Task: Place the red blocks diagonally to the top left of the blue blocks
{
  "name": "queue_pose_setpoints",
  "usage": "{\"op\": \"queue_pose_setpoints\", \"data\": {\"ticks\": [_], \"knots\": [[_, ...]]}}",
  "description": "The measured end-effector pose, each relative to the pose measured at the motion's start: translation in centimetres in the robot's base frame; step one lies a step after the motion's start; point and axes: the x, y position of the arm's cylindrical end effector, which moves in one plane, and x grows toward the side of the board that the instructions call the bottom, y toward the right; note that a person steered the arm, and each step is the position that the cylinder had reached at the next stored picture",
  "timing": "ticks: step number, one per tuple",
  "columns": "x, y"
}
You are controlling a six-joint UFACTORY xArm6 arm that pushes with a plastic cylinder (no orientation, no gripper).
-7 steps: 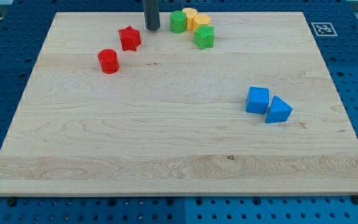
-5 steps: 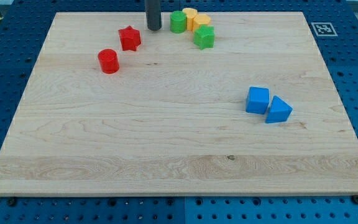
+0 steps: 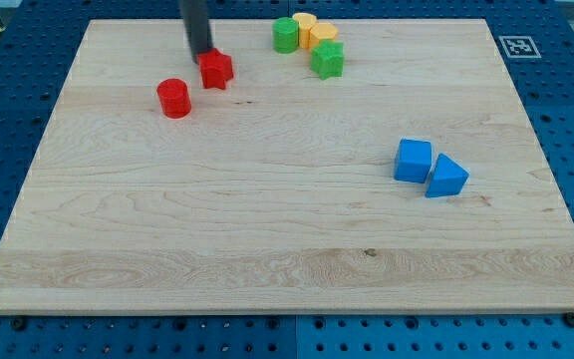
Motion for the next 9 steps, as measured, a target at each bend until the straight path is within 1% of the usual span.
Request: {"op": "queue_pose_setpoints", "data": {"ticks": [1, 2, 3, 4, 5, 6, 7, 8, 9], "knots": [[2.6, 4.2], [3.3, 4.4], [1.4, 3.4], [1.5, 2.3], [4.1, 2.3], [5.5, 2.3], [2.3, 0.0], [0.5, -9.8], [1.4, -17.3]]}}
